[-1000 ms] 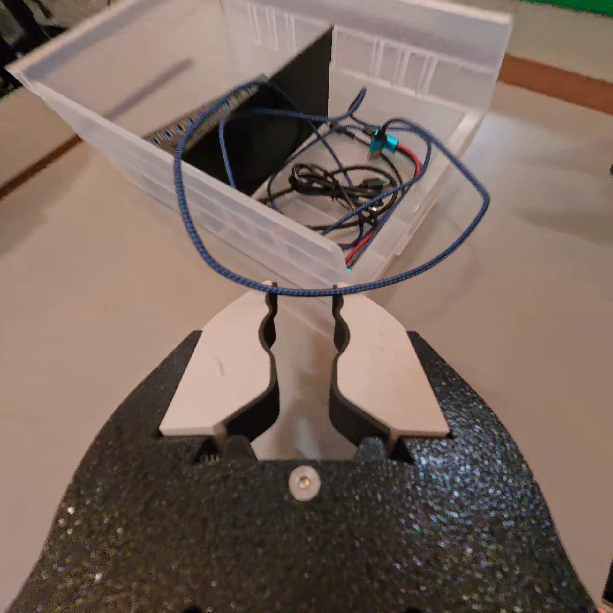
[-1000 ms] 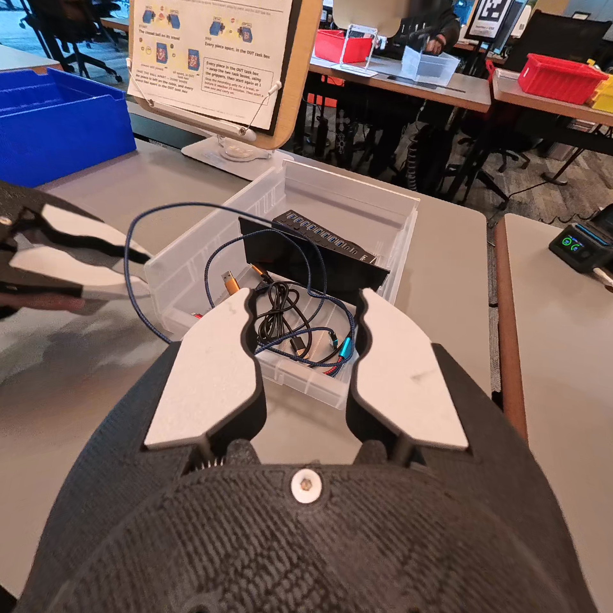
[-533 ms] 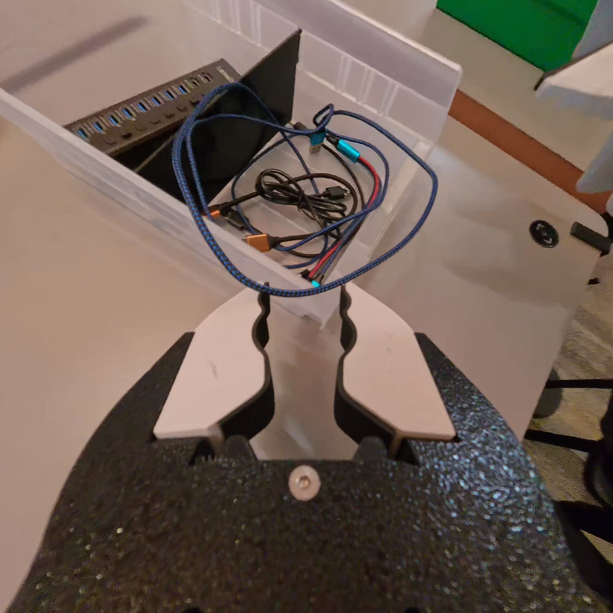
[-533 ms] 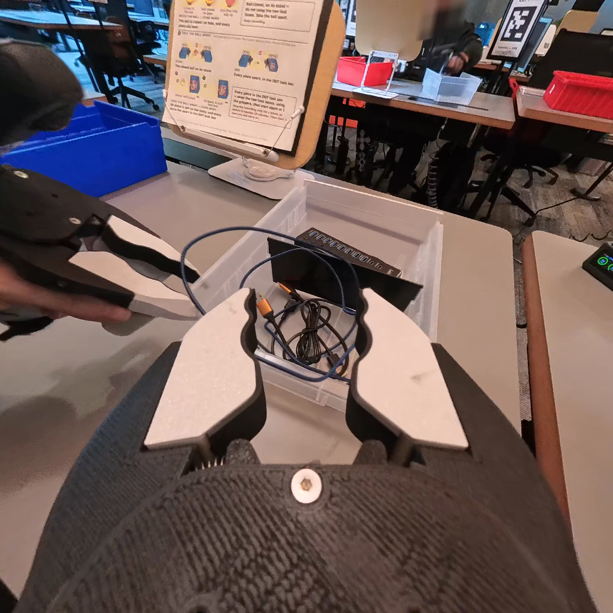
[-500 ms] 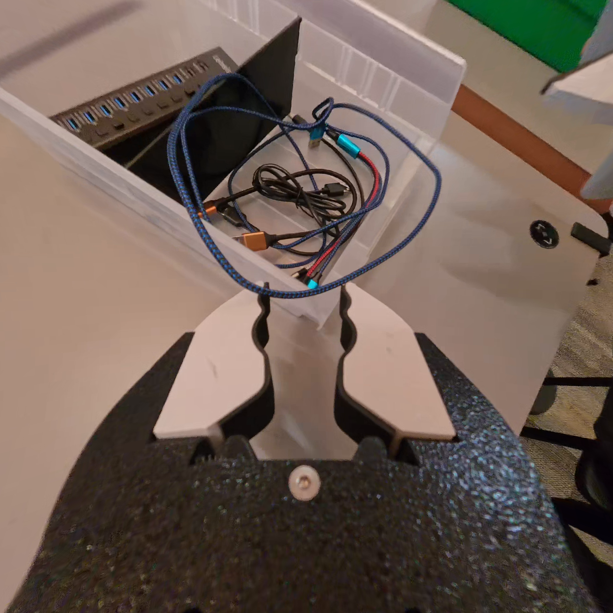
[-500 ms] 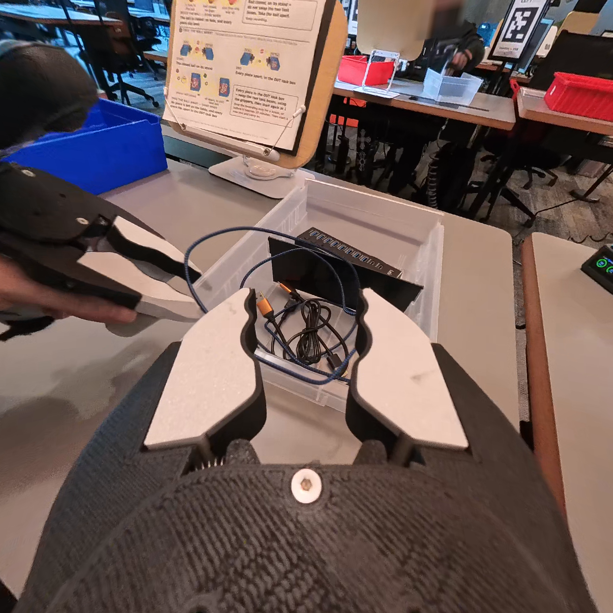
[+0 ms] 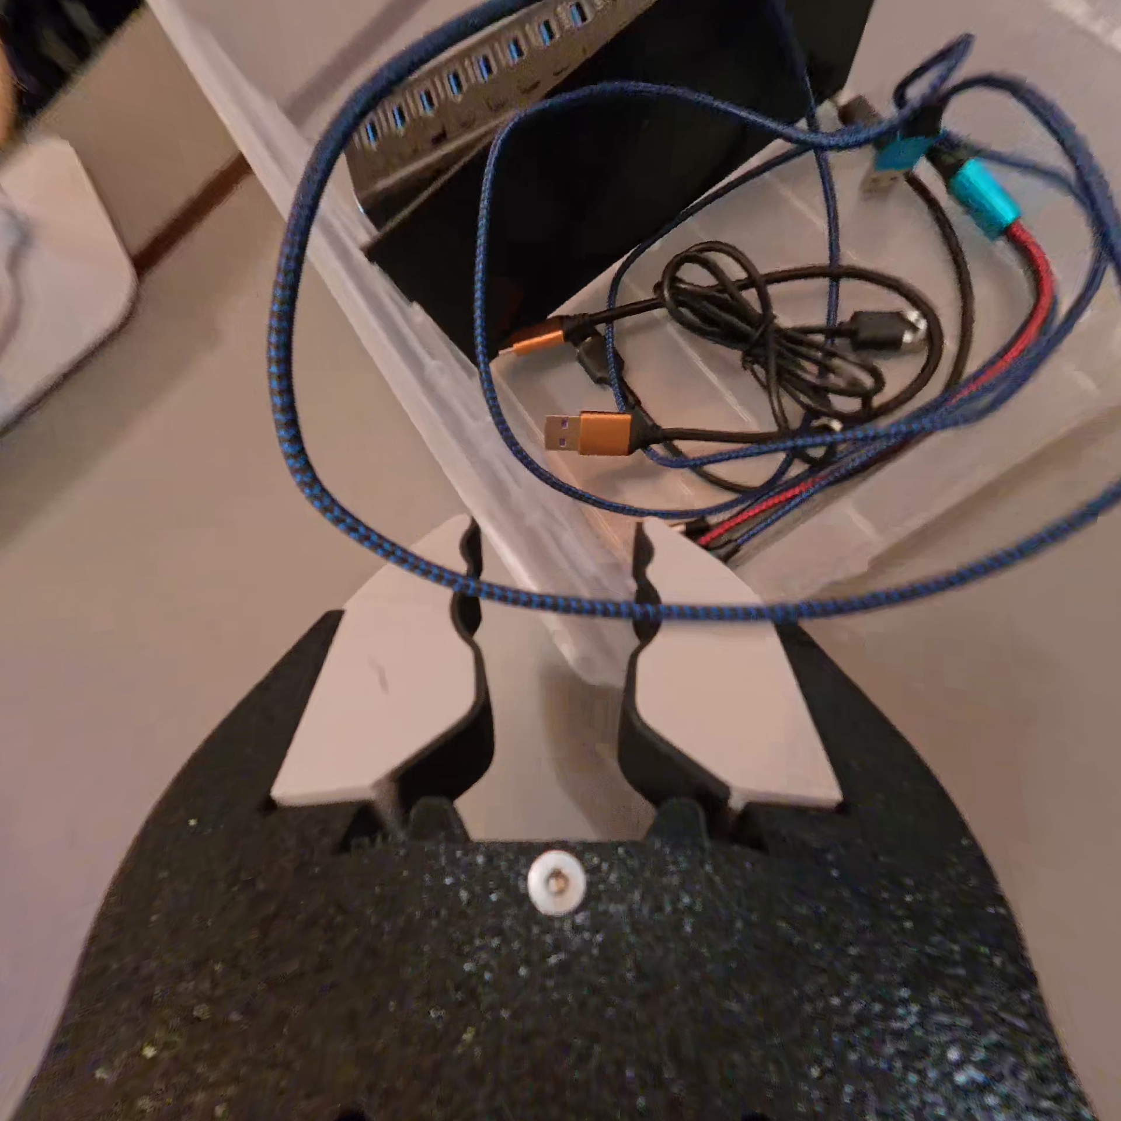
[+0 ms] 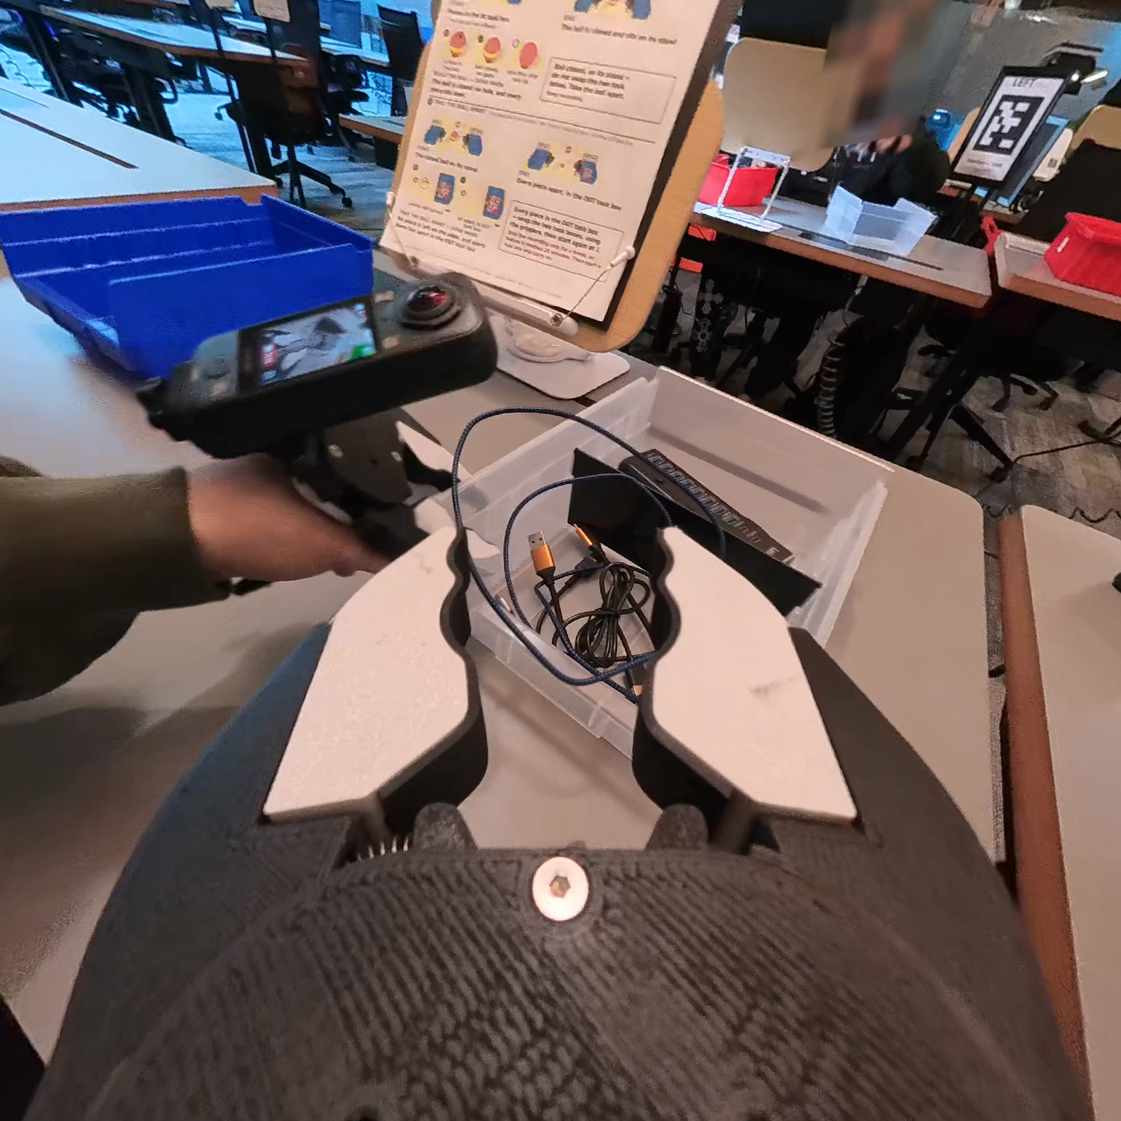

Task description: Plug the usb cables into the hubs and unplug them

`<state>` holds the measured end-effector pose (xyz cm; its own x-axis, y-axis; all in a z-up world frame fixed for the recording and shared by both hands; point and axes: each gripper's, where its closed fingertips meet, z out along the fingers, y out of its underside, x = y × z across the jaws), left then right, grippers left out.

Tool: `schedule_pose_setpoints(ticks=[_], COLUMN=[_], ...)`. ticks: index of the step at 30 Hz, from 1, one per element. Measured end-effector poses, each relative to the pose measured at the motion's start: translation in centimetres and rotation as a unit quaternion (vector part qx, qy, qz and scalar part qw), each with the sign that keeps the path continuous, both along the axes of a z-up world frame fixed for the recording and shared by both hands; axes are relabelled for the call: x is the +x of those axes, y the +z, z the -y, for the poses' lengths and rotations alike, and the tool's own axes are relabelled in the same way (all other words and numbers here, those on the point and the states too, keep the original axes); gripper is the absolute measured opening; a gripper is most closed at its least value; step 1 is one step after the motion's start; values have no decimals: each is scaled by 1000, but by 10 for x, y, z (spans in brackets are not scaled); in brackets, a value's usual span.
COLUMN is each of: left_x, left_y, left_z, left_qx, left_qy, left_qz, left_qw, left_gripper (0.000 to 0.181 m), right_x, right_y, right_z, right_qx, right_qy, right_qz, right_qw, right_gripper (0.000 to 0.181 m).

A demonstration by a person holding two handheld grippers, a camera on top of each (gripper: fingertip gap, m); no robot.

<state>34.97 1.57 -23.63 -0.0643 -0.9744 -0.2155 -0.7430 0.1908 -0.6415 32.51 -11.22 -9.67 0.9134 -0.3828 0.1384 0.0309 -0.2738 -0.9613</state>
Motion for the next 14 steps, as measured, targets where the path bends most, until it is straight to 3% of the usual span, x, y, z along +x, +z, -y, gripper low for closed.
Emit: schedule_pose_setpoints(ticks=[3,7,10,14], left_x=[6,-10,-44,-117], left_y=[1,1,2,2], left_z=[-6,-38,-64,-98], left_qx=[-65,-46,-63,-80], left_qy=[22,14,-5,-33], left_qz=[4,4,19,29], left_qw=[998,999,998,996], left_gripper=[14,7,6,4], right_x=[-5,-13,-20,-32], right_y=[-2,-2,3,10], right_z=[-8,-17,-21,-32], right_qx=[-13,-25,-24,-14], right_qy=[7,16,24,43], right_qz=[7,22,34,34], right_qw=[1000,999,999,998], right_gripper=[57,57,57,57])
